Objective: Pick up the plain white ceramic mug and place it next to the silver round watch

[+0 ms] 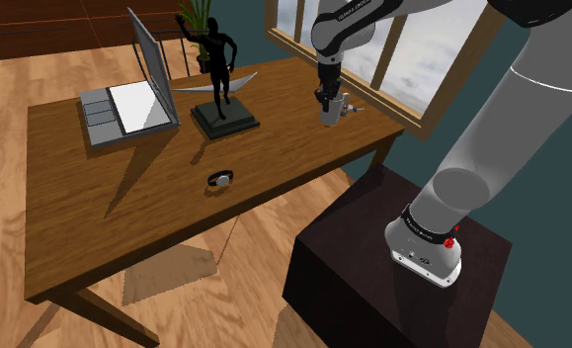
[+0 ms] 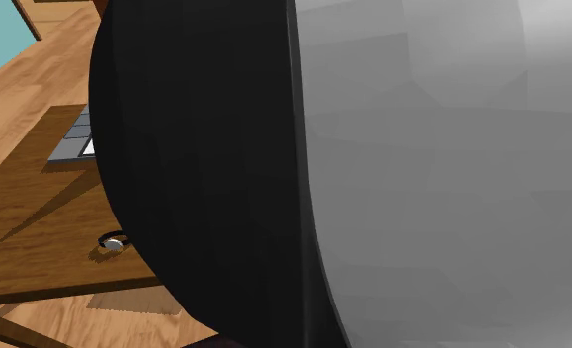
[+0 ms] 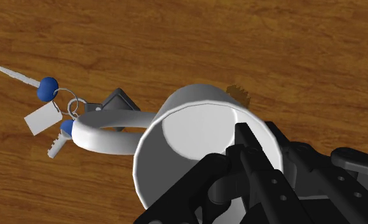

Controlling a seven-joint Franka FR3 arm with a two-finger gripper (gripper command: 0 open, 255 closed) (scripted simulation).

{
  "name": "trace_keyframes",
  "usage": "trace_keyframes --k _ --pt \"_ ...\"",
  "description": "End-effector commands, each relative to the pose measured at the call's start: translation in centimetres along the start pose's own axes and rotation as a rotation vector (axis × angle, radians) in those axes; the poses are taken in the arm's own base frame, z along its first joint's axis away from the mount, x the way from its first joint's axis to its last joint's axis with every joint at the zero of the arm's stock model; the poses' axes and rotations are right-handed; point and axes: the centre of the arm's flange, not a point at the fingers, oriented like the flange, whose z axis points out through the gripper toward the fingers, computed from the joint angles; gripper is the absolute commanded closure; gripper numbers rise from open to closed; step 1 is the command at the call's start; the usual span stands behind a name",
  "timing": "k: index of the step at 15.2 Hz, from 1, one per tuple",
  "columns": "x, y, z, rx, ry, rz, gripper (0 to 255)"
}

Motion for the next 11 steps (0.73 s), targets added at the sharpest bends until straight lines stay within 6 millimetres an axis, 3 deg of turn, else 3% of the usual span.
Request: trace_keyframes --k 1,11 --pt "0.0 0.0 0.0 0.0 0.0 0.0 255" --pt "-0.9 0.1 -5.2 0.0 0.0 0.0 255"
